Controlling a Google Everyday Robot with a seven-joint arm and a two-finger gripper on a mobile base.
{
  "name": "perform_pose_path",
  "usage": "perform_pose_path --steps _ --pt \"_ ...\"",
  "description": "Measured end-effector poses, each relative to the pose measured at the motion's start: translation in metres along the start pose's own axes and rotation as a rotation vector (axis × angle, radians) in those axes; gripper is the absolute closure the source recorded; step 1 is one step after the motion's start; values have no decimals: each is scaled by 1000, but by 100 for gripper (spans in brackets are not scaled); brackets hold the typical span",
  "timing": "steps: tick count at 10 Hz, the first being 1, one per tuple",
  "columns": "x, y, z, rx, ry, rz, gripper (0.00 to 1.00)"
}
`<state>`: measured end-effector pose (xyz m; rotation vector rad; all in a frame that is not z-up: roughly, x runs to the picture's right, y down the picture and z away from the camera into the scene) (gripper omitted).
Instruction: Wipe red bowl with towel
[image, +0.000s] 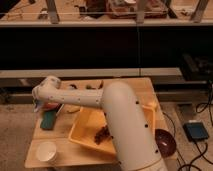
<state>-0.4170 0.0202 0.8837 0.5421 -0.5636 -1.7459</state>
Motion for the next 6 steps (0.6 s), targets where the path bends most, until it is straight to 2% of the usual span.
perform_pose_path --steps 1,4,6 --pt "-6 6 -5 -11 0 13 100" --pt "-17 48 -28 -71 4 71 100" --pt "-24 81 -41 -128 11 120 100"
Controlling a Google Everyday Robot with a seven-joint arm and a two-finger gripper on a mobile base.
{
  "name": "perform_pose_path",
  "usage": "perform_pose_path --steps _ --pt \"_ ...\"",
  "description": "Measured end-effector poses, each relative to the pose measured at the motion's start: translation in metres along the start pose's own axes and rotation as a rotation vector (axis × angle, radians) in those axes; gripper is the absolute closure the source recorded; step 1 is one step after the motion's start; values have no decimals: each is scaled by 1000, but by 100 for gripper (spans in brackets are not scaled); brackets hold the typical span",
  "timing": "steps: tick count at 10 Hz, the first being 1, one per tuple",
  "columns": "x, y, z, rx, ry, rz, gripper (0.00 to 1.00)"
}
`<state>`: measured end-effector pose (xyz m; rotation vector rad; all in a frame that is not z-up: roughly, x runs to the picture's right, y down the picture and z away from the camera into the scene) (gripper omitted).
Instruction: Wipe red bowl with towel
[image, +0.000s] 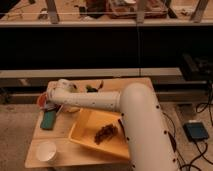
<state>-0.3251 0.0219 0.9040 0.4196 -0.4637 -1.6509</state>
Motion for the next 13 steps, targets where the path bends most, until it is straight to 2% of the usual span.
perform_pose_path --steps 3,5,8,10,13 --pt "12 16 4 -36 22 31 100" --pt "31 12 14 -32 39 22 100" --pt "55 4 39 -15 40 8 100" --pt "60 -7 47 2 35 -16 100" --pt "55 -53 56 60 23 -85 100"
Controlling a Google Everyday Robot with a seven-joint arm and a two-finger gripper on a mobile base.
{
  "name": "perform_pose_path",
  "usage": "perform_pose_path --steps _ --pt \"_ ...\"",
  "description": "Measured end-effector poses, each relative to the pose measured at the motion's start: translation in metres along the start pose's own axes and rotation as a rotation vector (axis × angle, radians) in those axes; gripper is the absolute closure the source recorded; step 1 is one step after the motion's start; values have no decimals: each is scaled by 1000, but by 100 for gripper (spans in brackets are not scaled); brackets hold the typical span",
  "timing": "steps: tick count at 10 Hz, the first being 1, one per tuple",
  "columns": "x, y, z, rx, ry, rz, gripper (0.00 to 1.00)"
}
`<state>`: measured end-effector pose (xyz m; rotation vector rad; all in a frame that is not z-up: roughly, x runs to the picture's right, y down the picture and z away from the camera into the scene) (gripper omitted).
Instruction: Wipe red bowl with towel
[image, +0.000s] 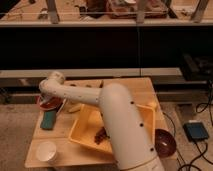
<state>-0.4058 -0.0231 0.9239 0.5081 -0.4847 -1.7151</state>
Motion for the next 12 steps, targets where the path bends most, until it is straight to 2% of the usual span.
perform_pose_path --steps 4,6,9,12 --pt "-15 -31 -5 59 -21 -57 100" --pt "-31 -31 -11 63 -38 -45 100" --pt "-53 -4 -24 33 -45 18 100" --pt "-65 31 -43 -32 -24 84 100"
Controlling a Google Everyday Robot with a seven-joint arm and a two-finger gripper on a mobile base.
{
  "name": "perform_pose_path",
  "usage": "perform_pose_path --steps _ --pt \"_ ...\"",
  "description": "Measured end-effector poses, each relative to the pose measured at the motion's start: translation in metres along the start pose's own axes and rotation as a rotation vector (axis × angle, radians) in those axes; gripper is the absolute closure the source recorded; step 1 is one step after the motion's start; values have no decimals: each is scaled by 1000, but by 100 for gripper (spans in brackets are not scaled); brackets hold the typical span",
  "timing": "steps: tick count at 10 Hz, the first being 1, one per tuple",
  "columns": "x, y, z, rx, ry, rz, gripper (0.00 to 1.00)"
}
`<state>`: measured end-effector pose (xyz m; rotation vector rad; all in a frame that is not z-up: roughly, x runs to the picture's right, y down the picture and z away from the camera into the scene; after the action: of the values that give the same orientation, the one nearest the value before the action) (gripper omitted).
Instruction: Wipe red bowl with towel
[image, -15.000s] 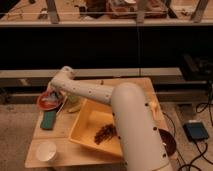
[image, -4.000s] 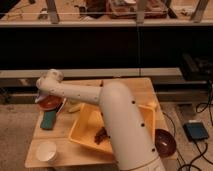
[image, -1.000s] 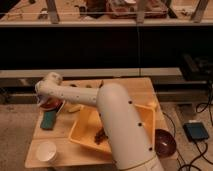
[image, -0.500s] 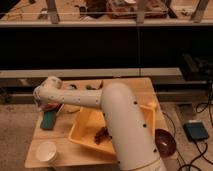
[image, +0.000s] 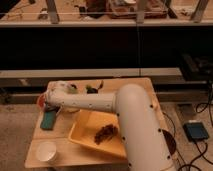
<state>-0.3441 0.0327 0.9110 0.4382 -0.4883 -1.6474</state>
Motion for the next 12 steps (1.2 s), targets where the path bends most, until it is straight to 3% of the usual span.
perform_pose_path --steps 2,5,9,12 --pt "5 23 -8 -50 35 31 100" --pt "32 35 0 -76 62 38 100" --pt "60 20 22 -51 64 17 100" --pt "72 -15 36 -3 62 -22 100"
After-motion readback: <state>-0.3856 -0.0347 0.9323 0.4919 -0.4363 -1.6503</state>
